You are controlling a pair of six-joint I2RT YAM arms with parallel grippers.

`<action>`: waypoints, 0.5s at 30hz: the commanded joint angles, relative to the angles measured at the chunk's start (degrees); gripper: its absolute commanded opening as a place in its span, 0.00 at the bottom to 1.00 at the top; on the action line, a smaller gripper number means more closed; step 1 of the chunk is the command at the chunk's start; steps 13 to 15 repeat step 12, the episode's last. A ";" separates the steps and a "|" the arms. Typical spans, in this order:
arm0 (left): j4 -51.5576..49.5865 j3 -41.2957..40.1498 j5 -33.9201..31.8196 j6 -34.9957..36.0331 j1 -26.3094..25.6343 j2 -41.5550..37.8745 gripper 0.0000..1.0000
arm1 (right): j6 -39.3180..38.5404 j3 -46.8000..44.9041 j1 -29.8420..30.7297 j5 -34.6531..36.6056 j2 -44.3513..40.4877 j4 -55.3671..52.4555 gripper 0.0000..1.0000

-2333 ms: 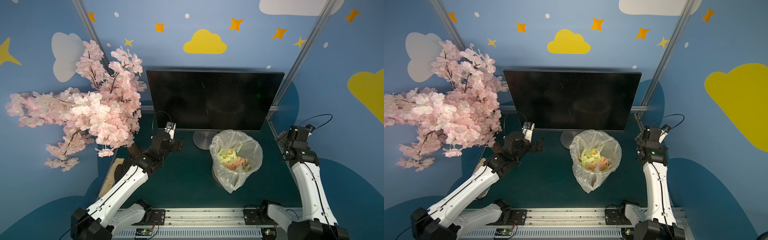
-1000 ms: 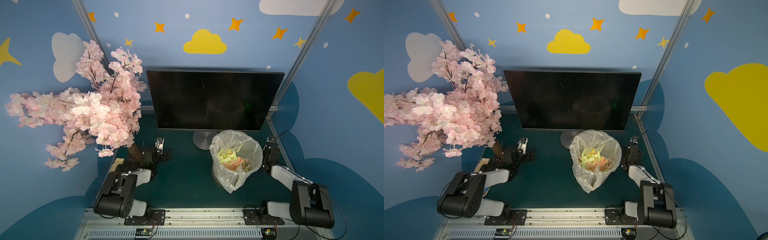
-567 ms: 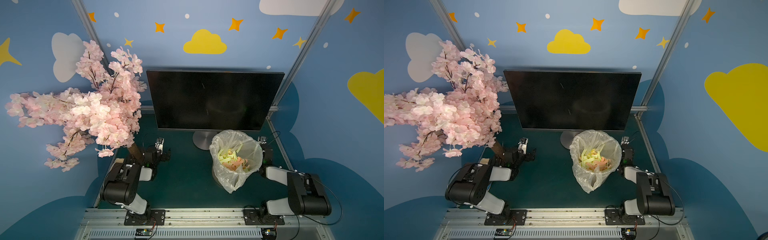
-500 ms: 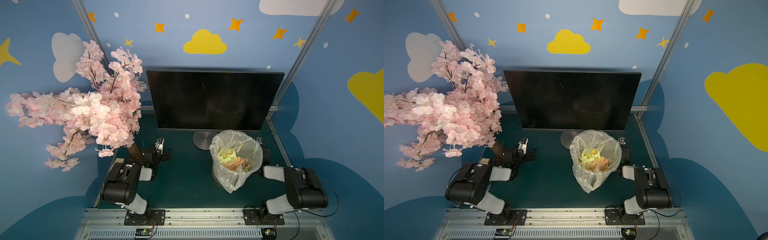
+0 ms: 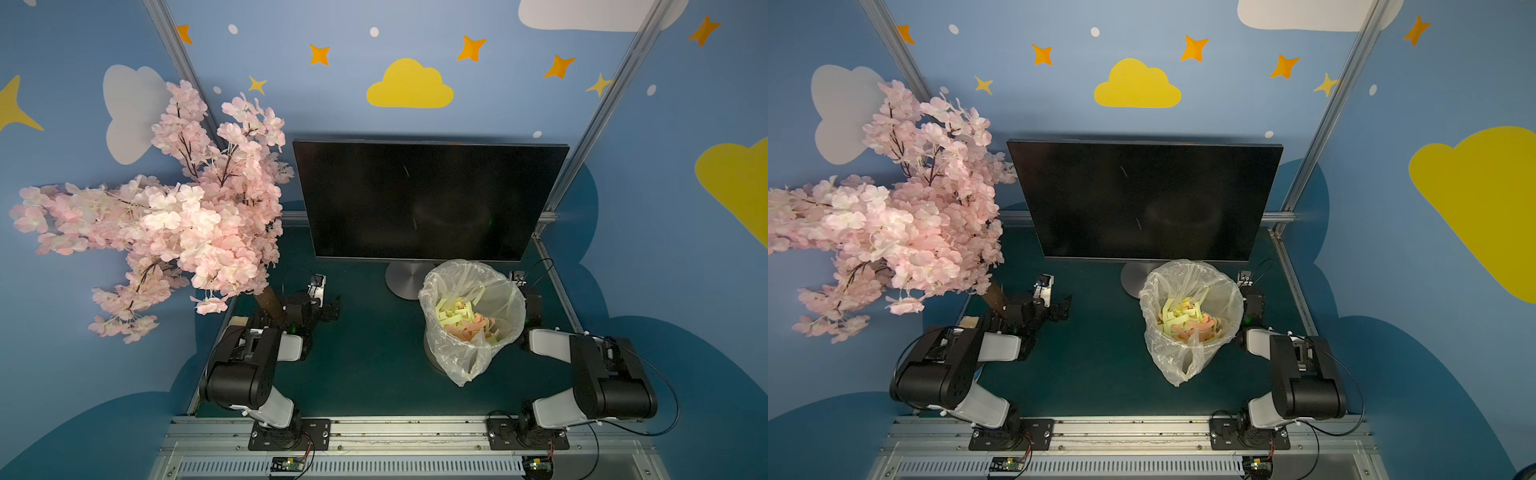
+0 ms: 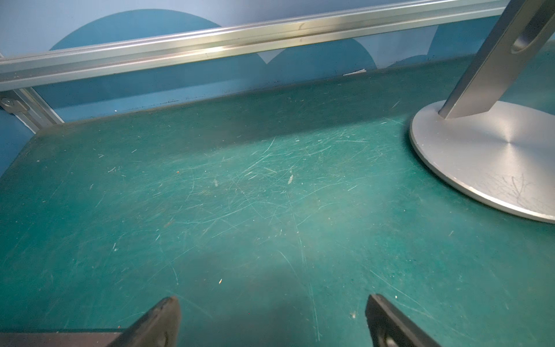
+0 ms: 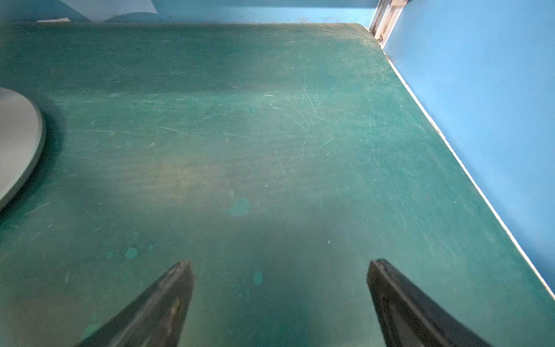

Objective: Remove the sticky note from the monitor
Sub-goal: Reset both arms

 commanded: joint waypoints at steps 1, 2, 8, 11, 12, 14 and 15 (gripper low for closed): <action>1.25 0.66 0.81 -0.30 -0.01 -0.26 1.00 | -0.76 1.10 0.28 0.07 -1.02 -1.03 0.96; 1.31 0.67 0.81 -0.28 0.02 -0.26 1.00 | -0.77 1.32 0.21 0.08 -0.90 -1.23 0.96; 1.30 0.66 0.81 -0.32 0.08 -0.26 1.00 | -0.65 1.50 -0.09 -0.48 -0.62 -1.46 0.96; 1.29 0.62 0.81 -0.29 0.03 -0.26 1.00 | -0.72 1.04 -0.04 -0.42 -1.06 -1.10 0.96; 1.30 0.60 0.81 -0.26 0.03 -0.27 1.00 | -0.69 0.92 -0.02 -0.34 -1.16 -0.86 0.96; 1.30 0.60 0.81 -0.26 0.03 -0.27 1.00 | -0.69 0.92 -0.02 -0.34 -1.16 -0.86 0.96; 1.30 0.60 0.81 -0.26 0.03 -0.27 1.00 | -0.69 0.92 -0.02 -0.34 -1.16 -0.86 0.96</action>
